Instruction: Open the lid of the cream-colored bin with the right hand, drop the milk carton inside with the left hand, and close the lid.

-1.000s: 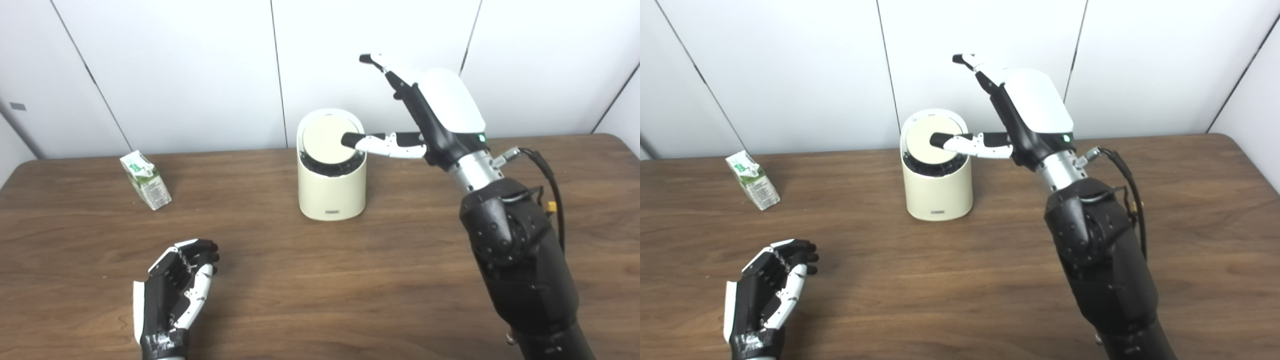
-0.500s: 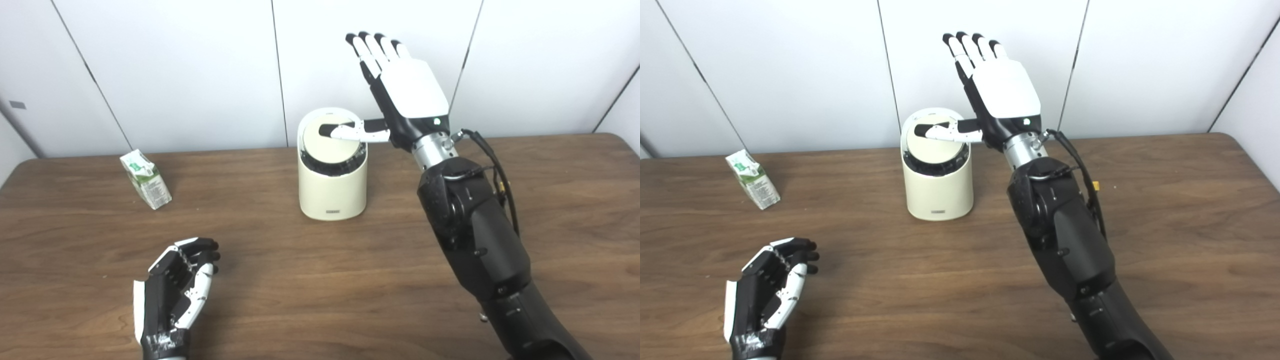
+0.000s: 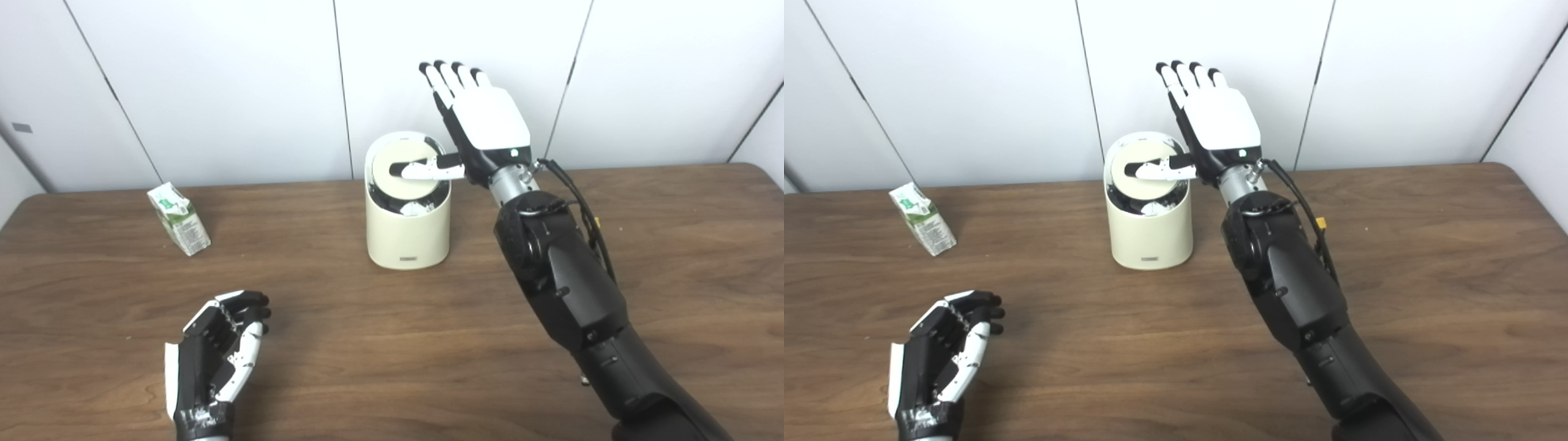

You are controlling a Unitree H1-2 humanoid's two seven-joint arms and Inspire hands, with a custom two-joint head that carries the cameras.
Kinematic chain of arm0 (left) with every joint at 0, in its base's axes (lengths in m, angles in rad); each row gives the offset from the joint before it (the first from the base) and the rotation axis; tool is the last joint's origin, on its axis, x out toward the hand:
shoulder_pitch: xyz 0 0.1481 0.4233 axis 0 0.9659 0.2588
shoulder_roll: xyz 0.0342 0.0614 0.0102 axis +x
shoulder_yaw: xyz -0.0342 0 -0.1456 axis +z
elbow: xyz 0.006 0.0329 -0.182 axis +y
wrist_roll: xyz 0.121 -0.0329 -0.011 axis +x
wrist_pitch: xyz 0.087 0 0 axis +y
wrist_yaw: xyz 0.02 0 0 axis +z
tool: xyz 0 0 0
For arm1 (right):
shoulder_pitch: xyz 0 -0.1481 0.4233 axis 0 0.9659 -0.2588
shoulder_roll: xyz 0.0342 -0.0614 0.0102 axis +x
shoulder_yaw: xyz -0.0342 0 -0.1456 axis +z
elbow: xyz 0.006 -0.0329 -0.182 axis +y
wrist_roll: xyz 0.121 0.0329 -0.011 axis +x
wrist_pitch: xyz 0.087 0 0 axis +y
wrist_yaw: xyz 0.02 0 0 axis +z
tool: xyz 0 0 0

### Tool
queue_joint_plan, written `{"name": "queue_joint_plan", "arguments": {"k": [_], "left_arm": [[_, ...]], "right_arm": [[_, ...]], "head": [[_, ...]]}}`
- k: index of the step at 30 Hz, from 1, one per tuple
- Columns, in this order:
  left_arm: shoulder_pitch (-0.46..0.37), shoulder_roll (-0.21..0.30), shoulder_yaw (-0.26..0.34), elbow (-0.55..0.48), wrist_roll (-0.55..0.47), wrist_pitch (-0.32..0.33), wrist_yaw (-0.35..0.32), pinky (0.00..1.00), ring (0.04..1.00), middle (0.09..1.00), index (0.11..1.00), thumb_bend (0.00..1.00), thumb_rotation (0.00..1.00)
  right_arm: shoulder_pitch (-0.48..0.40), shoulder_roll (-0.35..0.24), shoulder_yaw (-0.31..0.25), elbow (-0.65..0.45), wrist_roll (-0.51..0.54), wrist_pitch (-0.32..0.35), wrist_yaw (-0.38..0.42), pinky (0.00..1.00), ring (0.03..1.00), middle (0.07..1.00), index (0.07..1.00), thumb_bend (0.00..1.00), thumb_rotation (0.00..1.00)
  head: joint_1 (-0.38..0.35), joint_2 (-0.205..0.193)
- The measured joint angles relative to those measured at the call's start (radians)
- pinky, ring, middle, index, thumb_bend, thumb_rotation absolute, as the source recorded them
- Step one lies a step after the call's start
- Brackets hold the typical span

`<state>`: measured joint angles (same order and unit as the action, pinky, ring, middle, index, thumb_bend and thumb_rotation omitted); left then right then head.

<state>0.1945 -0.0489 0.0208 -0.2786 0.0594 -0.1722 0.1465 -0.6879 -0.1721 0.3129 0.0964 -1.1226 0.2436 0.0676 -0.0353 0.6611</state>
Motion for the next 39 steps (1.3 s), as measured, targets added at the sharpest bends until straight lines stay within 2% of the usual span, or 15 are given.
{"name": "queue_joint_plan", "arguments": {"k": [9, 16, 20, 26, 39], "left_arm": [[0.000, -0.001, 0.000, 0.000, -0.005, 0.000, -0.002, 0.50, 0.581, 0.612, 0.608, 0.30, 0.26], [0.000, -0.001, 0.000, 0.000, 0.002, 0.000, -0.002, 0.50, 0.581, 0.610, 0.605, 0.29, 0.25], [0.000, -0.002, 0.000, 0.000, 0.004, 0.000, -0.002, 0.50, 0.582, 0.611, 0.605, 0.29, 0.26], [0.000, -0.003, -0.002, 0.000, 0.003, 0.000, -0.003, 0.50, 0.584, 0.613, 0.606, 0.30, 0.26], [0.000, -0.005, -0.001, 0.000, 0.000, 0.000, -0.004, 0.50, 0.579, 0.607, 0.601, 0.29, 0.25]], "right_arm": [[-0.001, -0.015, 0.005, 0.015, 0.002, 0.020, -0.006, 1.00, 1.000, 1.000, 1.000, 0.76, 0.72], [0.003, -0.024, 0.007, 0.012, 0.010, 0.024, 0.013, 1.00, 1.000, 1.000, 1.000, 0.91, 0.72], [0.016, -0.038, 0.024, 0.012, 0.003, 0.026, 0.026, 1.00, 1.000, 1.000, 1.000, 0.99, 0.67], [-0.002, -0.054, 0.058, 0.002, -0.040, 0.041, 0.040, 1.00, 1.000, 1.000, 1.000, 0.99, 0.57], [-0.008, -0.055, 0.081, -0.023, -0.076, 0.059, 0.061, 1.00, 1.000, 1.000, 1.000, 0.94, 0.53]], "head": [[-0.003, 0.002], [0.000, 0.005], [0.002, 0.008], [0.000, 0.006], [-0.003, 0.006]]}}
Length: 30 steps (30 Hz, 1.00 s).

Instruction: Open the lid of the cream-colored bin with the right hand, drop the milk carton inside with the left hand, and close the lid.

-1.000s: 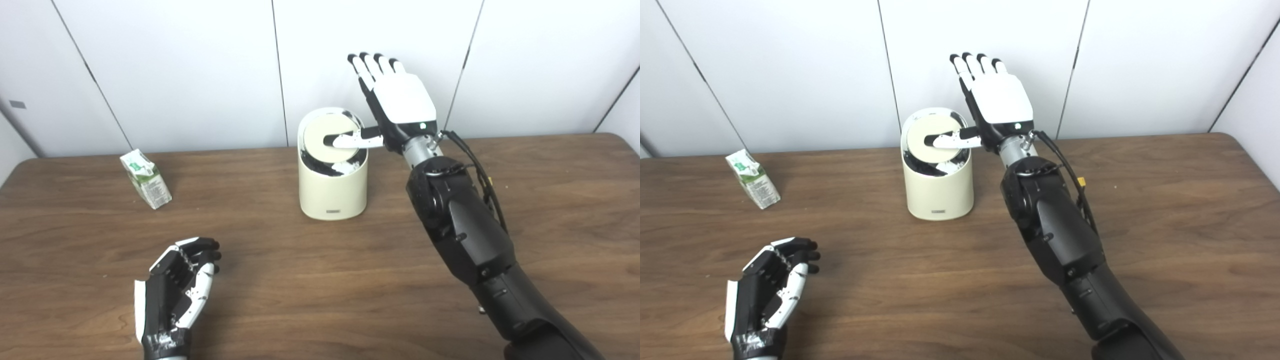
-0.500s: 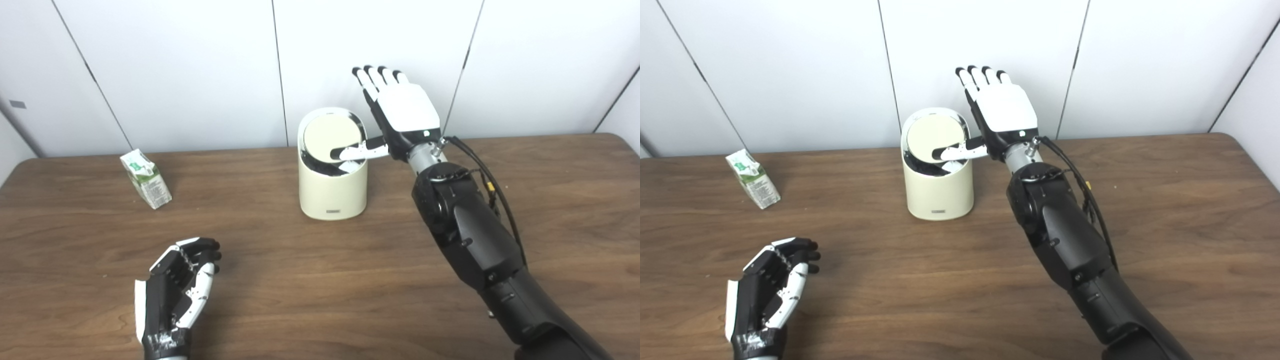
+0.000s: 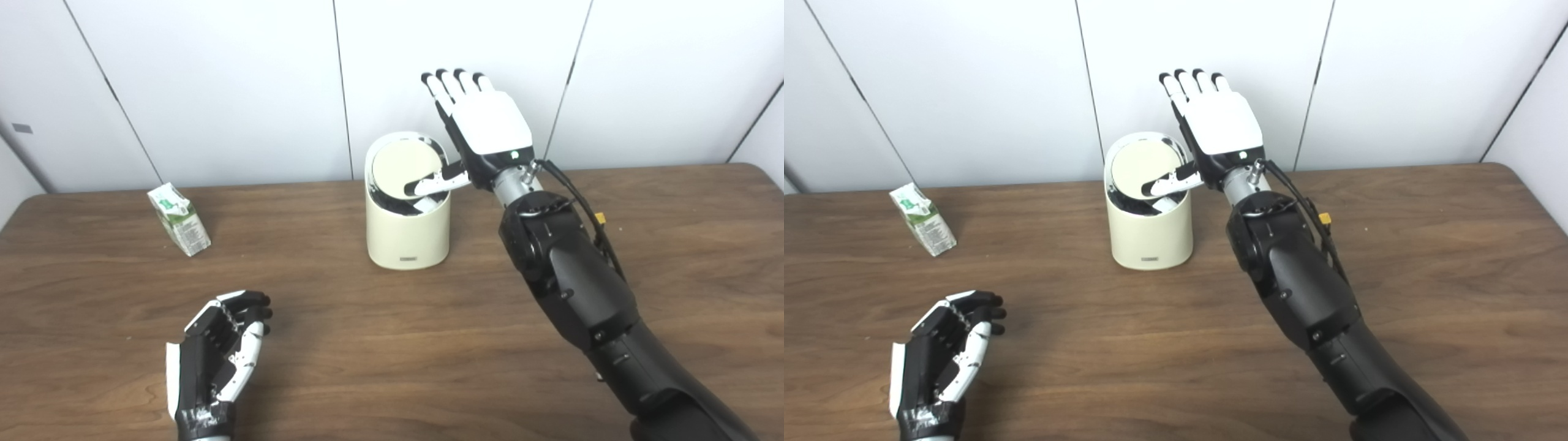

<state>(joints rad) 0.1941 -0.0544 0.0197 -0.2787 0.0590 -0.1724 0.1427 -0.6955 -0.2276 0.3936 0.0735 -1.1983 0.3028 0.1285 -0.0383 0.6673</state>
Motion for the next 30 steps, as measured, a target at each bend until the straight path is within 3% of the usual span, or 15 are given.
{"name": "queue_joint_plan", "arguments": {"k": [4, 8, 11, 18, 30], "left_arm": [[0.000, -0.001, -0.001, 0.000, 0.000, 0.000, 0.000, 0.50, 0.575, 0.606, 0.601, 0.29, 0.24], [-0.001, -0.002, -0.002, 0.000, 0.000, 0.000, -0.001, 0.50, 0.574, 0.604, 0.601, 0.29, 0.23], [0.000, -0.003, -0.001, 0.000, -0.002, 0.000, -0.001, 0.50, 0.573, 0.604, 0.600, 0.30, 0.23], [0.000, -0.006, -0.001, 0.000, -0.006, 0.000, -0.003, 0.50, 0.573, 0.601, 0.598, 0.29, 0.22], [0.000, -0.007, 0.000, 0.000, -0.006, 0.000, -0.004, 0.50, 0.570, 0.597, 0.592, 0.29, 0.22]], "right_arm": [[0.003, -0.002, 0.003, -0.008, -0.003, 0.000, 0.006, 1.00, 1.000, 1.000, 1.000, 0.91, 0.57], [0.028, -0.001, -0.027, -0.039, 0.047, -0.001, 0.036, 1.00, 1.000, 1.000, 0.994, 0.91, 0.78], [0.075, -0.012, -0.046, -0.064, 0.108, -0.010, 0.056, 0.97, 1.000, 0.999, 0.982, 0.95, 0.86], [0.173, -0.050, -0.066, -0.158, 0.178, -0.040, 0.073, 0.93, 0.990, 0.989, 0.965, 0.97, 0.88], [0.385, -0.017, -0.150, -0.375, 0.262, -0.037, 0.053, 0.95, 1.000, 1.000, 1.000, 0.93, 0.90]], "head": [[0.002, 0.000], [0.000, -0.002], [0.000, -0.002], [0.000, -0.003], [0.005, -0.003]]}}
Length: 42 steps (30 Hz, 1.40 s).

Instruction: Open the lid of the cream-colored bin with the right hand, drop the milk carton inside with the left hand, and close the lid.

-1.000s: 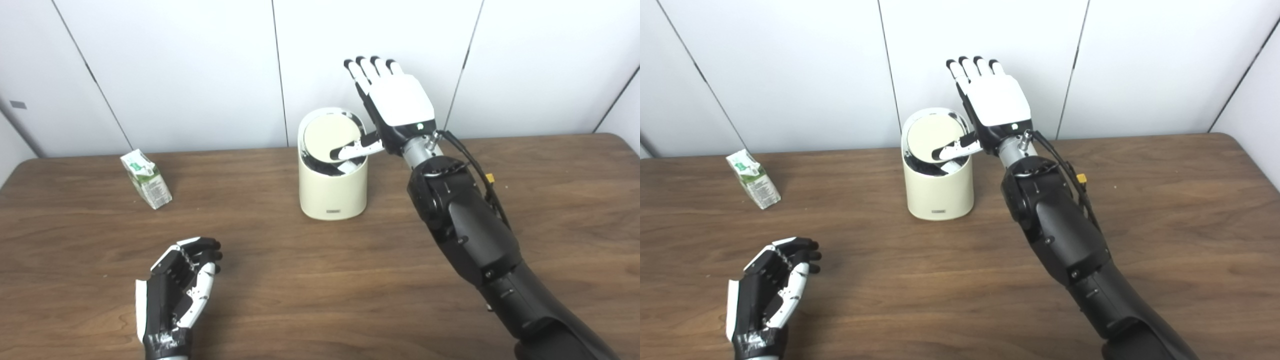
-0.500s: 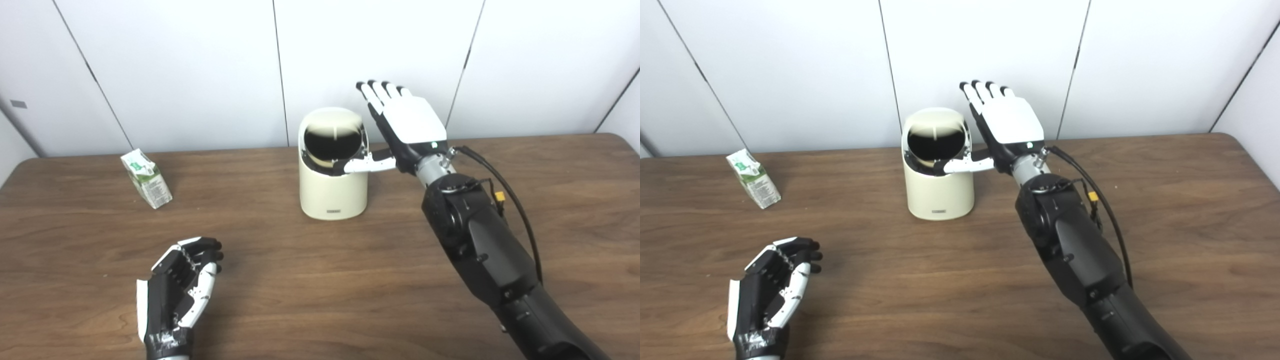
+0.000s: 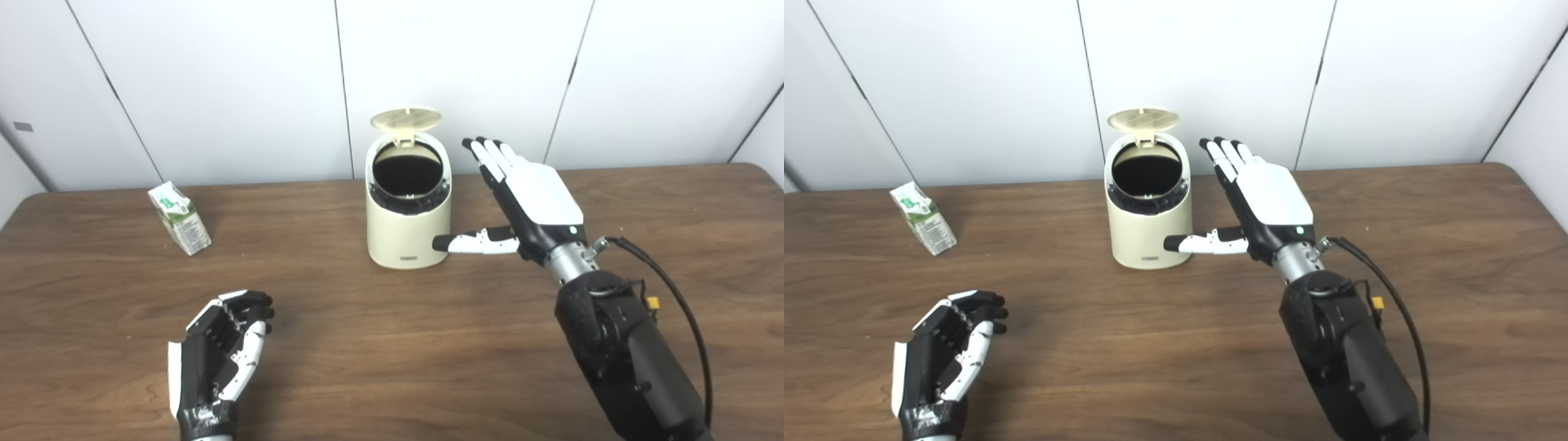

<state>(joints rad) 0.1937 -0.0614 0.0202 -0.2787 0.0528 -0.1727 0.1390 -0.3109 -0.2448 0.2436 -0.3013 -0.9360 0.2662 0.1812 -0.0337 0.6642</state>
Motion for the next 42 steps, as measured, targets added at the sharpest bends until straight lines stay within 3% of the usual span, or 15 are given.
{"name": "queue_joint_plan", "arguments": {"k": [1, 2, 4, 5, 6, 7, 11, 13, 15, 16, 18, 22, 28, 31, 42], "left_arm": [[0.000, 0.000, 0.000, 0.000, 0.000, 0.000, -0.001, 0.50, 0.570, 0.597, 0.592, 0.29, 0.22], [0.000, 0.000, 0.000, 0.000, 0.000, 0.000, -0.001, 0.50, 0.571, 0.598, 0.592, 0.29, 0.22], [-0.001, 0.000, 0.002, 0.000, -0.001, 0.000, -0.002, 0.50, 0.571, 0.598, 0.593, 0.28, 0.22], [-0.001, 0.000, 0.003, 0.000, -0.003, 0.000, -0.002, 0.50, 0.573, 0.599, 0.594, 0.28, 0.22], [-0.002, 0.000, 0.003, 0.000, -0.006, 0.000, -0.002, 0.50, 0.574, 0.600, 0.594, 0.29, 0.22], [-0.002, 0.000, 0.003, 0.000, -0.008, 0.000, -0.003, 0.50, 0.574, 0.600, 0.594, 0.29, 0.22], [-0.004, 0.001, 0.005, 0.000, -0.009, 0.000, -0.003, 0.49, 0.572, 0.598, 0.593, 0.28, 0.20], [-0.005, 0.001, 0.008, 0.003, -0.009, 0.000, -0.004, 0.49, 0.574, 0.599, 0.594, 0.28, 0.20], [-0.005, 0.002, 0.012, 0.004, -0.009, 0.000, -0.004, 0.49, 0.578, 0.604, 0.596, 0.28, 0.21], [-0.005, 0.002, 0.014, 0.004, -0.009, 0.000, -0.004, 0.50, 0.581, 0.607, 0.598, 0.28, 0.23], [-0.006, 0.004, 0.017, 0.004, -0.008, 0.000, -0.004, 0.50, 0.586, 0.611, 0.600, 0.29, 0.25], [-0.007, 0.006, 0.024, 0.004, 0.010, 0.000, -0.003, 0.52, 0.586, 0.607, 0.595, 0.29, 0.27], [-0.006, 0.007, 0.032, 0.004, 0.015, 0.000, -0.005, 0.52, 0.584, 0.603, 0.596, 0.29, 0.29], [-0.006, 0.008, 0.034, 0.004, 0.015, 0.000, -0.006, 0.52, 0.585, 0.604, 0.597, 0.30, 0.29], [-0.002, 0.006, 0.032, -0.007, 0.015, 0.000, -0.018, 0.52, 0.580, 0.600, 0.590, 0.30, 0.27]], "right_arm": [[0.021, 0.004, -0.009, -0.021, 0.005, 0.001, 0.000, 0.95, 1.000, 1.000, 1.000, 0.91, 0.90], [0.039, 0.013, -0.020, -0.042, 0.014, 0.001, -0.001, 0.93, 0.988, 0.989, 0.987, 0.83, 0.89], [0.084, 0.036, -0.046, -0.077, 0.036, 0.001, -0.019, 0.88, 0.945, 0.951, 0.946, 0.59, 0.85], [0.105, 0.050, -0.058, -0.092, 0.052, 0.001, -0.025, 0.80, 0.909, 0.918, 0.911, 0.47, 0.80], [0.133, 0.065, -0.072, -0.103, 0.073, 0.001, -0.033, 0.71, 0.839, 0.856, 0.846, 0.35, 0.66], [0.157, 0.081, -0.082, -0.112, 0.091, 0.000, -0.043, 0.66, 0.801, 0.820, 0.808, 0.30, 0.55], [0.258, 0.136, -0.124, -0.118, 0.197, -0.013, -0.097, 0.52, 0.666, 0.705, 0.703, 0.26, 0.33], [0.305, 0.139, -0.132, -0.115, 0.252, -0.066, -0.136, 0.42, 0.577, 0.676, 0.673, 0.26, 0.27], [0.341, 0.133, -0.138, -0.115, 0.291, -0.132, -0.173, 0.27, 0.394, 0.659, 0.657, 0.26, 0.22], [0.356, 0.131, -0.141, -0.115, 0.303, -0.157, -0.186, 0.24, 0.358, 0.643, 0.648, 0.27, 0.20], [0.380, 0.131, -0.150, -0.120, 0.324, -0.194, -0.215, 0.29, 0.432, 0.629, 0.646, 0.26, 0.25], [0.423, 0.157, -0.182, -0.136, 0.368, -0.203, -0.251, 0.43, 0.572, 0.644, 0.654, 0.24, 0.35], [0.451, 0.167, -0.217, -0.136, 0.477, -0.238, -0.265, 0.48, 0.590, 0.641, 0.635, 0.25, 0.27], [0.451, 0.186, -0.235, -0.104, 0.553, -0.255, -0.278, 0.49, 0.595, 0.644, 0.636, 0.24, 0.28], [0.453, 0.190, -0.236, -0.078, 0.566, -0.254, -0.269, 0.49, 0.601, 0.641, 0.630, 0.25, 0.32]], "head": [[0.002, -0.002], [0.000, -0.002], [-0.005, 0.000], [-0.006, -0.003], [-0.006, -0.003], [-0.002, -0.005], [0.006, -0.005], [0.006, -0.003], [0.005, -0.003], [0.005, -0.003], [0.005, -0.003], [0.012, -0.006], [0.012, 0.005], [0.011, 0.003], [0.012, 0.012]]}}
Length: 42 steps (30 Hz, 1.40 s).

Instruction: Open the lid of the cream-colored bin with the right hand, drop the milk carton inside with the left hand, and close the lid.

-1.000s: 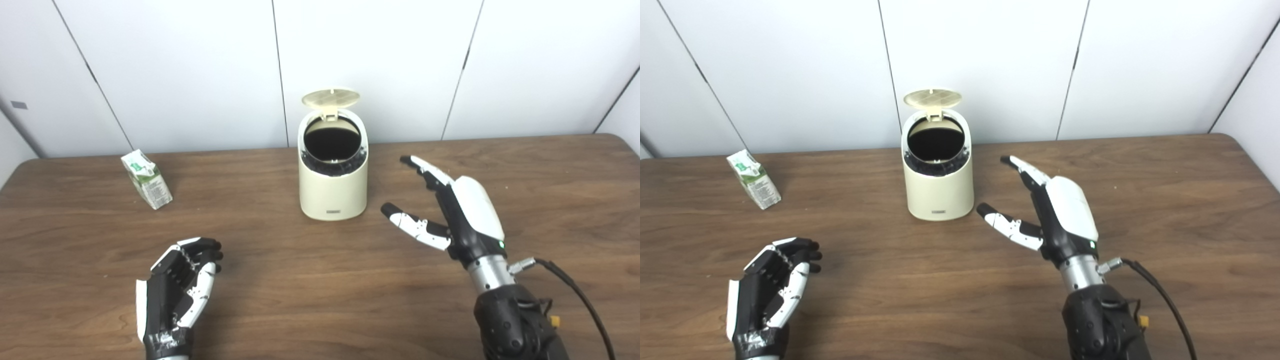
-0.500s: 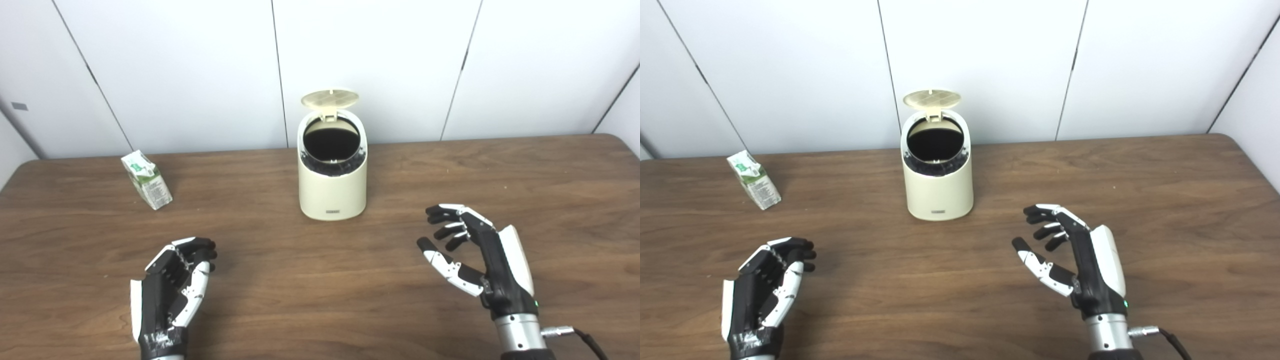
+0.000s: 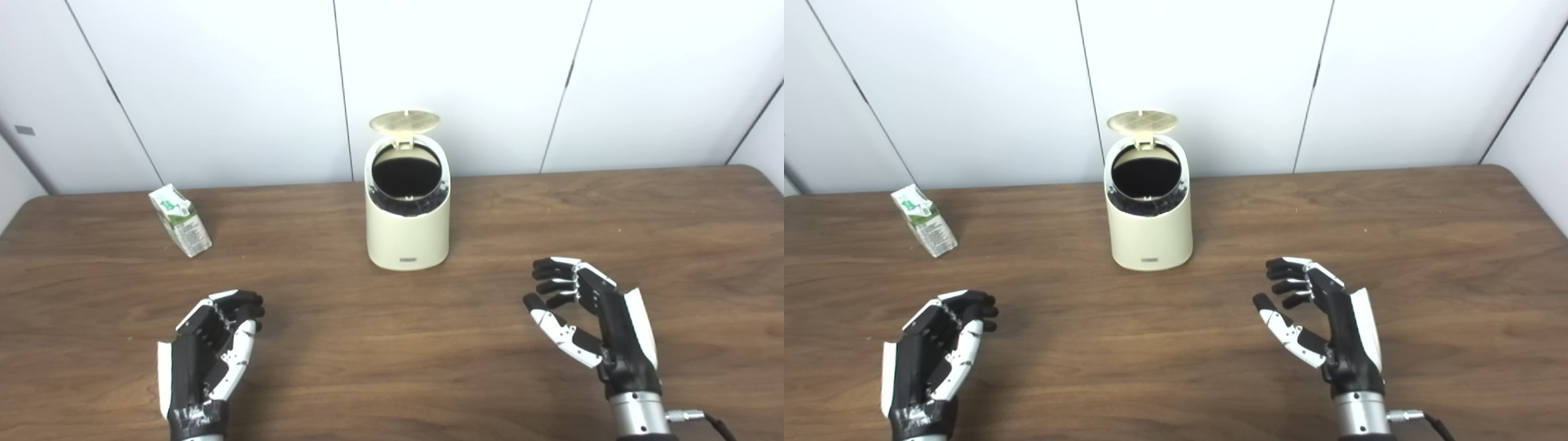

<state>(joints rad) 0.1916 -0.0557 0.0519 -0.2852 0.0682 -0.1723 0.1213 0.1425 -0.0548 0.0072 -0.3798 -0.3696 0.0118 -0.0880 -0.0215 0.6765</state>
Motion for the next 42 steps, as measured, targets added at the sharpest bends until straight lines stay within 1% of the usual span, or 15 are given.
{"name": "queue_joint_plan", "arguments": {"k": [4, 7, 10, 14, 18, 20, 22, 26, 29, 31, 32, 34, 38, 39, 42], "left_arm": [[0.000, -0.001, 0.002, 0.000, -0.002, 0.000, -0.007, 0.51, 0.579, 0.602, 0.591, 0.29, 0.25], [0.000, 0.001, 0.008, 0.000, -0.002, 0.000, -0.008, 0.52, 0.584, 0.605, 0.595, 0.29, 0.27], [-0.002, 0.003, 0.023, 0.002, -0.002, -0.004, -0.007, 0.53, 0.591, 0.617, 0.615, 0.33, 0.27], [-0.007, 0.006, 0.078, 0.003, 0.003, -0.011, 0.022, 0.53, 0.588, 0.616, 0.625, 0.42, 0.22], [-0.017, 0.018, 0.126, 0.001, 0.029, -0.002, 0.044, 0.53, 0.583, 0.589, 0.636, 0.53, 0.29], [-0.029, 0.030, 0.140, -0.007, 0.057, 0.041, 0.050, 0.56, 0.607, 0.612, 0.679, 0.62, 0.33], [-0.040, 0.055, 0.153, -0.027, 0.099, 0.105, 0.050, 0.57, 0.629, 0.637, 0.730, 0.69, 0.33], [-0.066, 0.120, 0.186, -0.033, 0.124, 0.173, 0.049, 0.62, 0.658, 0.663, 0.803, 0.78, 0.25], [-0.087, 0.156, 0.210, -0.013, 0.124, 0.194, 0.052, 0.69, 0.714, 0.712, 0.851, 0.79, 0.23], [-0.097, 0.168, 0.212, 0.009, 0.124, 0.219, 0.051, 0.72, 0.749, 0.748, 0.873, 0.78, 0.24], [-0.097, 0.168, 0.211, 0.010, 0.124, 0.236, 0.050, 0.76, 0.786, 0.782, 0.889, 0.79, 0.25], [-0.098, 0.168, 0.205, 0.010, 0.124, 0.268, 0.043, 0.81, 0.835, 0.827, 0.912, 0.82, 0.28], [-0.106, 0.173, 0.199, 0.010, 0.126, 0.328, 0.027, 0.81, 0.872, 0.874, 0.934, 0.88, 0.32], [-0.110, 0.174, 0.200, 0.010, 0.126, 0.341, 0.027, 0.83, 0.888, 0.884, 0.944, 0.88, 0.33], [-0.130, 0.187, 0.201, 0.014, 0.128, 0.356, 0.027, 0.84, 0.904, 0.898, 0.964, 0.87, 0.35]], "right_arm": [[-0.001, -0.002, 0.001, 0.005, -0.001, -0.003, 0.003, 0.48, 0.595, 0.636, 0.628, 0.24, 0.31], [-0.001, -0.002, 0.006, 0.007, -0.009, -0.003, 0.003, 0.47, 0.593, 0.636, 0.626, 0.24, 0.28], [-0.002, -0.001, 0.014, 0.010, -0.026, -0.005, 0.002, 0.48, 0.596, 0.633, 0.624, 0.24, 0.25], [-0.003, 0.000, 0.018, 0.026, -0.034, -0.008, 0.000, 0.49, 0.597, 0.633, 0.627, 0.24, 0.27], [-0.003, 0.002, 0.018, 0.030, -0.043, -0.008, -0.004, 0.49, 0.599, 0.635, 0.627, 0.24, 0.27], [-0.004, 0.004, 0.019, 0.032, -0.045, -0.008, -0.004, 0.50, 0.599, 0.636, 0.628, 0.24, 0.26], [-0.007, 0.004, 0.018, 0.037, -0.045, -0.008, -0.004, 0.50, 0.599, 0.636, 0.629, 0.23, 0.25], [-0.012, -0.008, 0.010, 0.051, -0.041, -0.016, -0.004, 0.49, 0.595, 0.630, 0.622, 0.24, 0.21], [-0.015, -0.025, -0.003, 0.073, -0.021, -0.026, -0.003, 0.49, 0.594, 0.630, 0.621, 0.24, 0.21], [-0.015, -0.039, -0.017, 0.076, -0.002, -0.026, -0.002, 0.49, 0.590, 0.628, 0.618, 0.23, 0.21], [-0.016, -0.047, -0.022, 0.076, 0.006, -0.028, -0.002, 0.47, 0.579, 0.621, 0.614, 0.23, 0.18], [-0.020, -0.065, -0.032, 0.086, 0.030, -0.049, -0.002, 0.46, 0.574, 0.618, 0.615, 0.23, 0.17], [-0.024, -0.084, -0.056, 0.109, 0.087, -0.061, 0.005, 0.47, 0.582, 0.625, 0.618, 0.24, 0.20], [-0.023, -0.088, -0.061, 0.110, 0.099, -0.061, 0.011, 0.47, 0.584, 0.627, 0.617, 0.23, 0.21], [-0.023, -0.104, -0.073, 0.110, 0.117, -0.061, 0.019, 0.47, 0.581, 0.625, 0.613, 0.22, 0.19]], "head": [[0.006, 0.000], [0.009, -0.003], [0.006, -0.012], [0.018, -0.017], [0.025, -0.025], [0.028, -0.026], [0.037, -0.029], [0.064, -0.032], [0.078, -0.034], [0.115, -0.035], [0.153, -0.037], [0.175, -0.037], [0.247, -0.044], [0.247, -0.045], [0.308, -0.048]]}}
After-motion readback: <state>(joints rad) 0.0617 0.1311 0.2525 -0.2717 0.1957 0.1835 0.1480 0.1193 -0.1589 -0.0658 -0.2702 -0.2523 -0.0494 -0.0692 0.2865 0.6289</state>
